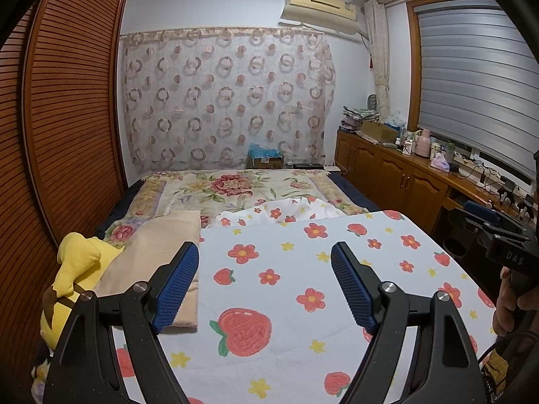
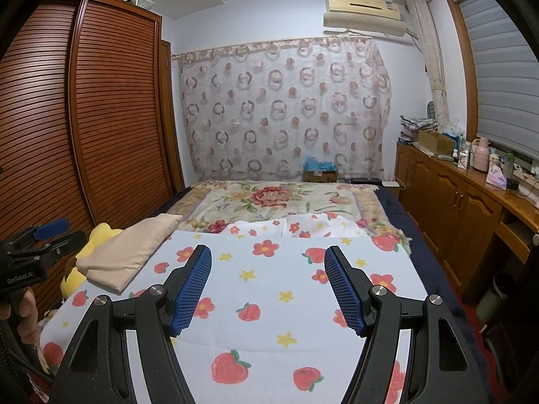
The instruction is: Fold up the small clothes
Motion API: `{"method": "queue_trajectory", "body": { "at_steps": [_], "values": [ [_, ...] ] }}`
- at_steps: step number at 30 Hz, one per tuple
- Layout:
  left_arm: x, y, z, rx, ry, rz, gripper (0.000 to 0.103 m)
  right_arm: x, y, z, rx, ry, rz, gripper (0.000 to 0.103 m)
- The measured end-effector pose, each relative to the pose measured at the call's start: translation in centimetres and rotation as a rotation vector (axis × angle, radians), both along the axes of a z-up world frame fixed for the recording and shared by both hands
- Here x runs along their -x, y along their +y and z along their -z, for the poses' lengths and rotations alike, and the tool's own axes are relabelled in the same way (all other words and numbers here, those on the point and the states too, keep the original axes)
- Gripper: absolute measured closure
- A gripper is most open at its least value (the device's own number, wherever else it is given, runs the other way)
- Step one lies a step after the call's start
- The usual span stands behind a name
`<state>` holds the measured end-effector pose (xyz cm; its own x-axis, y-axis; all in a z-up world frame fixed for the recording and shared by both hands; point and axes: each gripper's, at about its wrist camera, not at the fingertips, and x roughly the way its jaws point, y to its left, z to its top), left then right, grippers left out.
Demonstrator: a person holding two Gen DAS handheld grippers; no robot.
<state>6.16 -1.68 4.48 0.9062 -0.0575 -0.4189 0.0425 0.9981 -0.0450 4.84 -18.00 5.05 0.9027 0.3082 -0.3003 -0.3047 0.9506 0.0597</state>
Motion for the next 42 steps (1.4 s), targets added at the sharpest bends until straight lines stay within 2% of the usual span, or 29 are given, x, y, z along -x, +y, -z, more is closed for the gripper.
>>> {"method": "queue_trajectory", "body": {
  "at_steps": [42],
  "values": [
    [0.0, -0.05, -0.03, 0.004, -0.002, 0.001, 0.022, -0.38, -0.64, 0.36, -0.013, -0.009, 0.008, 0.032]
  ]
}}
